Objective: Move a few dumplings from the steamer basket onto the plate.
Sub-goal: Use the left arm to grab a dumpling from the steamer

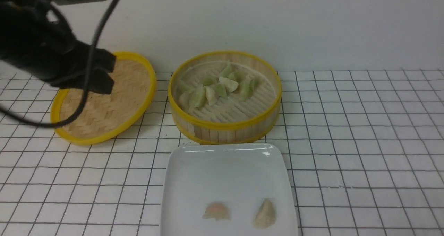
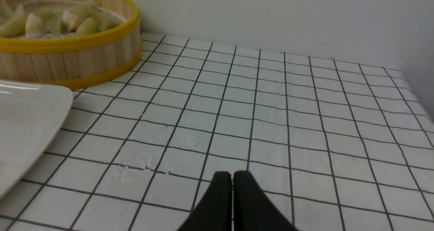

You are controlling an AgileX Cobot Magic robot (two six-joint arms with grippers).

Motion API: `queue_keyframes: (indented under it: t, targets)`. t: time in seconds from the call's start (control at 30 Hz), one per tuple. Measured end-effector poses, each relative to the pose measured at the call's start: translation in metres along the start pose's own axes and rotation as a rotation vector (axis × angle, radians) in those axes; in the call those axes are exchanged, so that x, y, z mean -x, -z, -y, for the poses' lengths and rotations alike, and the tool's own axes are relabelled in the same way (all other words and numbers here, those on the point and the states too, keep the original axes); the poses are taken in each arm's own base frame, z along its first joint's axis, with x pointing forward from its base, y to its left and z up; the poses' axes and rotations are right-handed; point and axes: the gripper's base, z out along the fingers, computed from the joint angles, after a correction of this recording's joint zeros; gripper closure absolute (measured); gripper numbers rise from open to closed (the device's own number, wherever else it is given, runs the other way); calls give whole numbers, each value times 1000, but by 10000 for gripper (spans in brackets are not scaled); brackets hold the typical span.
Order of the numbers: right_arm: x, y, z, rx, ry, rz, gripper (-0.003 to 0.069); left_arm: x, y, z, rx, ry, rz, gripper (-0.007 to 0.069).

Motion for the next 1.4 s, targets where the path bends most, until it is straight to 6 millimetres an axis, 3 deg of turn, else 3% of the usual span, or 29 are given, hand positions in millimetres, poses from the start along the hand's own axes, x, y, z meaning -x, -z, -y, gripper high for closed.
queue_keyframes:
  t: [0.07, 0.1, 0.23, 0.33, 0.47, 0.67, 0.77, 0.93, 1.13, 1.23, 1.4]
  targets:
    - [0, 0, 0, 0, 0, 0, 656, 24, -31, 4, 19, -63, -93, 631]
    - [0, 0, 0, 0, 0, 0, 656, 24, -35, 3, 19, -61, -102, 631]
    - [0, 0, 0, 0, 1, 0, 656, 63, -72, 11, 94, -145, -140, 631]
    - [0, 0, 0, 0, 1, 0, 656, 90, -96, 9, 115, -160, -108, 631]
    - [0, 0, 0, 0, 1, 0, 656, 116, -147, 5, 102, -162, -90, 631]
    - [0, 0, 0, 0, 1, 0, 656, 125, -192, 9, 81, -187, -84, 623]
    - [0, 0, 0, 0, 1, 0, 656, 128, -205, 12, 75, -229, -79, 592]
    - [0, 0, 0, 0, 1, 0, 656, 120, -243, 13, 89, -306, -119, 426]
    - [0, 0, 0, 0, 1, 0, 656, 115, -266, 8, 158, -345, -133, 225]
    - [0, 0, 0, 0, 1, 0, 656, 116, -270, 8, 160, -353, -112, 195]
    - [0, 0, 0, 0, 1, 0, 656, 109, -288, 9, 156, -365, -131, 224]
